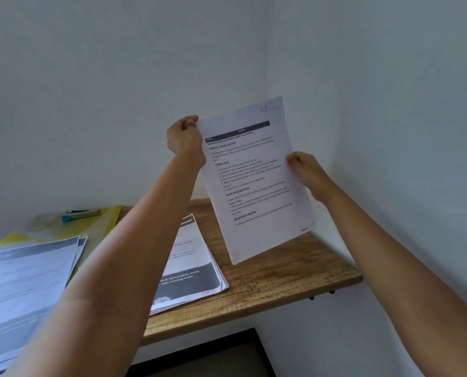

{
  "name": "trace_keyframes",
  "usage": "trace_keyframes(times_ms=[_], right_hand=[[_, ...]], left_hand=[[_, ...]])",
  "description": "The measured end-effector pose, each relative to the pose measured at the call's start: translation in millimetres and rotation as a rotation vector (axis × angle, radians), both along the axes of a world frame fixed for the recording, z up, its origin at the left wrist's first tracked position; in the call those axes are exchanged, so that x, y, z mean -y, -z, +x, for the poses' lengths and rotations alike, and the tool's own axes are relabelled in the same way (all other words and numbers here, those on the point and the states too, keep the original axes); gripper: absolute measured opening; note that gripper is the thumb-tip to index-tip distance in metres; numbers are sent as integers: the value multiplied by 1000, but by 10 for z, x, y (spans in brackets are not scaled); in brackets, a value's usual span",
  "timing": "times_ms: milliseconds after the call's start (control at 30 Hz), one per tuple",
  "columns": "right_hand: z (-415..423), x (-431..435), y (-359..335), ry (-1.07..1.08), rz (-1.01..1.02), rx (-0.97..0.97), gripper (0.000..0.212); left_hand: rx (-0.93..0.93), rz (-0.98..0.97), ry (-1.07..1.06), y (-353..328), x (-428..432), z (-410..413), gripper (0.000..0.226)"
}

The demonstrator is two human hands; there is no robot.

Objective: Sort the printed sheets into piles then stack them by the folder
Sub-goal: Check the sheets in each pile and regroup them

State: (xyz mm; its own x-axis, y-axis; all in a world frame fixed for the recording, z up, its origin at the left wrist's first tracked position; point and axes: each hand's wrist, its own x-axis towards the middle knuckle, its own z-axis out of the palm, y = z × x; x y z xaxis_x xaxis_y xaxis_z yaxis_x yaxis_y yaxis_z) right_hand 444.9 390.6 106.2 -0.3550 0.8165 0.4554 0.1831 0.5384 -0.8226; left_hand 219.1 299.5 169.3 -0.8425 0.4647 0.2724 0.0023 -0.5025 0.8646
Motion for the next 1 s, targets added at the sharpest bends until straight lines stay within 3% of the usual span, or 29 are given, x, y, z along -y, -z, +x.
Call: trace_keyframes(times_ms=[100,233,400,500,667,833,1000], right_hand=[[109,33,275,-82,-62,70,36],[175,118,597,-138,-153,78,28],[83,24,830,8,-63,63,25],[11,-13,853,95,-63,65,25],[-83,-28,867,122,-207,-69,21],[-152,-7,832,180,-309,-109,20],[-157,21,858,269,-308,-47,24]], left_hand=[[29,-6,-9,50,-5,-91,29],[46,-28,-42,112,-2,-208,28],[17,-56,-44,181,-12,-247,27],[-65,-105,-8,224,22,-257,17],[-242,-230,195,429,83,-194,21],[-542,-449,255,898,184,-112,33],[-454,-440,415,1158,428,66,58]])
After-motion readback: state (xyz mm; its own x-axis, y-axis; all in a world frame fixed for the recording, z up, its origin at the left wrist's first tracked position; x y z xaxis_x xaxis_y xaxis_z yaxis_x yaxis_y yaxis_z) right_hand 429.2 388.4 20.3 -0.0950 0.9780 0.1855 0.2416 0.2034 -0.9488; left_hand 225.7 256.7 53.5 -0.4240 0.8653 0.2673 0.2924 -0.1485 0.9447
